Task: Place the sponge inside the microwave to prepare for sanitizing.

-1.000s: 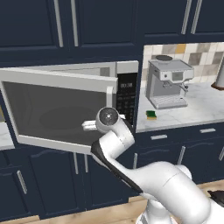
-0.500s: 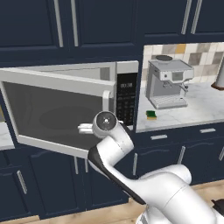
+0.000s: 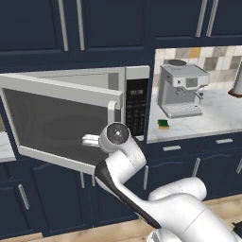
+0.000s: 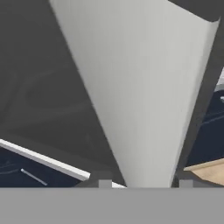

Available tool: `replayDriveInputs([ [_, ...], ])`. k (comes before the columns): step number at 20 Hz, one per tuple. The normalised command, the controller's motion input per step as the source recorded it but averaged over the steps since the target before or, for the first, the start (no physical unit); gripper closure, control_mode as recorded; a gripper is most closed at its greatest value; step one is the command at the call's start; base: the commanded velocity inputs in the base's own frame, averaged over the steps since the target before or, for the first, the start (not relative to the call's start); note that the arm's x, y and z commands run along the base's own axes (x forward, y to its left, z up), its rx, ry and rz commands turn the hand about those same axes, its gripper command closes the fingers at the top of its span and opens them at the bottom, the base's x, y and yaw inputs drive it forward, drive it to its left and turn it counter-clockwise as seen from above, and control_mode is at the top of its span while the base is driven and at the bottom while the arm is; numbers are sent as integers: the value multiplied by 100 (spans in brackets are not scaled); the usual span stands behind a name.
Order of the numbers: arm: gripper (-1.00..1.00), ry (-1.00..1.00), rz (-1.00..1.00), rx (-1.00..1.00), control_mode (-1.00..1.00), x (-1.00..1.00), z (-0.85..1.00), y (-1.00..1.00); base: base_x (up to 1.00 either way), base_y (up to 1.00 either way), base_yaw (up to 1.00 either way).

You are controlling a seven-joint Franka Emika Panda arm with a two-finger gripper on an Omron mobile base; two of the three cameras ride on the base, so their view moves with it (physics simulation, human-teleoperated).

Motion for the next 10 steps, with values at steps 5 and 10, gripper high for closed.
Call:
replayDriveInputs([
  [5, -100, 0, 0, 13, -100, -5, 0, 40, 0, 0, 0],
  [10, -100, 1, 1, 14, -100, -11, -4, 11, 0, 0, 0],
])
